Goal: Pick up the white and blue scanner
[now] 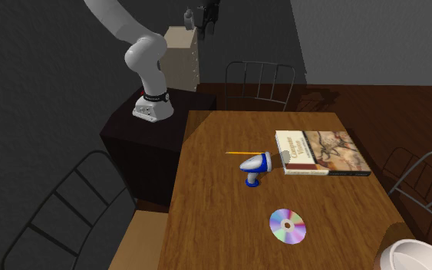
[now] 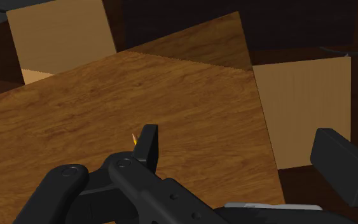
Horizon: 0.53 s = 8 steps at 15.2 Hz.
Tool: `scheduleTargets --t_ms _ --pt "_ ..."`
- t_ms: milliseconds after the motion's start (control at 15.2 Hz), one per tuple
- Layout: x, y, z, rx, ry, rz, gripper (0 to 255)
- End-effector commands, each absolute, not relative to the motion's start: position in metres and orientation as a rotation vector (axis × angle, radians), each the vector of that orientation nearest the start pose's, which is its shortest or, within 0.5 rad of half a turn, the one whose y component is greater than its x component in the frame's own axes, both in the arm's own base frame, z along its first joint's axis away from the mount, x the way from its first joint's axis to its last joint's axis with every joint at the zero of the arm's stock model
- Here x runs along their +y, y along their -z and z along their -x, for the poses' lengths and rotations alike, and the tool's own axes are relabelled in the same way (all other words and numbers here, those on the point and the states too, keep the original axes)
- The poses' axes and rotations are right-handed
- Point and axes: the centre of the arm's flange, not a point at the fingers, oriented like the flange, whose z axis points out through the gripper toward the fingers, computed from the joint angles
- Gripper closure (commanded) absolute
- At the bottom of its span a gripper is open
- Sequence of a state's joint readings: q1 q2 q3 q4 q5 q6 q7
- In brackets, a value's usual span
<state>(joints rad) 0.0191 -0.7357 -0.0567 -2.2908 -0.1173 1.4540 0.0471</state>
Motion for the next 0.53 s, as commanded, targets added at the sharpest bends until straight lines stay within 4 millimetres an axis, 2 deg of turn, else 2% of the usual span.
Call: scheduleTargets --t_ms 0,462 --pt "-0.031 -0.596 -0.308 0.122 -0.163 3.215 0" --pt "-0.095 -0.545 -0.343 0.057 -0.076 3.214 0"
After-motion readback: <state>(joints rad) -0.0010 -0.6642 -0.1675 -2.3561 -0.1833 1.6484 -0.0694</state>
